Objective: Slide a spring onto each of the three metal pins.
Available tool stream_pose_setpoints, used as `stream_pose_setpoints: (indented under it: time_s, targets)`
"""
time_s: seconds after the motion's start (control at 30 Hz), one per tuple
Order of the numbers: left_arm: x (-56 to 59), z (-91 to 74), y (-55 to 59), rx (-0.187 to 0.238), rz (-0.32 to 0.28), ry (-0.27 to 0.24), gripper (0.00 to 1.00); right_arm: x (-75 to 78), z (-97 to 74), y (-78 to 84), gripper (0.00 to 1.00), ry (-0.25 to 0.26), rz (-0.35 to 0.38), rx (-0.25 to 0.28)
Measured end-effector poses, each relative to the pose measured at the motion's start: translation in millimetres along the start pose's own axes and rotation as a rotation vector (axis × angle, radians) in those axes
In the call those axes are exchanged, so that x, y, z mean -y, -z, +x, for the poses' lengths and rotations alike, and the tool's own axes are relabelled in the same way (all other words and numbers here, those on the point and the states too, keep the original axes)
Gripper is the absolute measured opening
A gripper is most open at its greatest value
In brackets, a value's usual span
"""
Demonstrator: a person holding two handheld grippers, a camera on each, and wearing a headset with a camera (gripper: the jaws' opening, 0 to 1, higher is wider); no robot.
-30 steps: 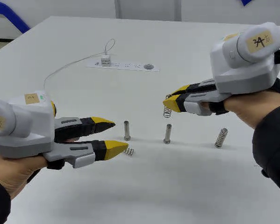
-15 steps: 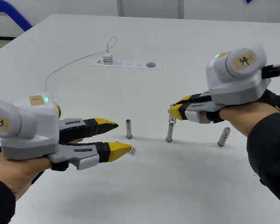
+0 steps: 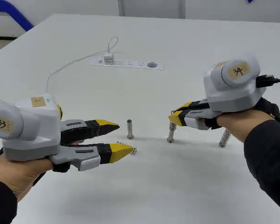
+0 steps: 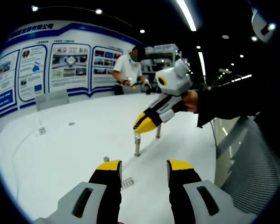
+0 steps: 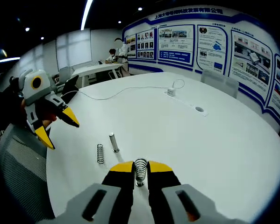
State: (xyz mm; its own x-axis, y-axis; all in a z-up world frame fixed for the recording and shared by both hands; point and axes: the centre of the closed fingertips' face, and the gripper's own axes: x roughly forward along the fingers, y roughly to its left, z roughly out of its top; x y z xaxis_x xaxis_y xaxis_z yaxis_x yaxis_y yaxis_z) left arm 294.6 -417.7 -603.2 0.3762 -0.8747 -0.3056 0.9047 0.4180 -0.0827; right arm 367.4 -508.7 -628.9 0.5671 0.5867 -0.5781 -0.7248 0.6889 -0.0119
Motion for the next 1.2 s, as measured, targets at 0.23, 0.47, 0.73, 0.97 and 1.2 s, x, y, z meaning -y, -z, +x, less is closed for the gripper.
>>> stream_pose_setpoints:
  time_s: [0.23,0.47,0.73,0.97,1.2]
  targets:
    - [-0.6,-0.1,0.7,0.0,-0.003,0.0,0.4,1.1,9.4,11.7,0.11,0.001,0.002,-0.02]
    - [-1.2,-0.4,1.6,0.0,-0.007,-0.002,0.4,3.6,16.2,23.3,0.12,0.006,0.004,-0.042]
    - [-1.3,0.5,2.7,-0.003,-0.008,0.0,0.4,2.1,21.0,35.2,0.12,0.003,0.007,-0.072]
    - [-2.4,0.2,2.4,-0.001,-0.007,-0.004,0.4,2.8,20.6,36.9,0.12,0.003,0.013,-0.08]
    - [-2.1,0.2,0.8,0.002,-0.004,-0.006,0.4,2.9,11.6,33.5,0.15,0.018,-0.006,-0.072]
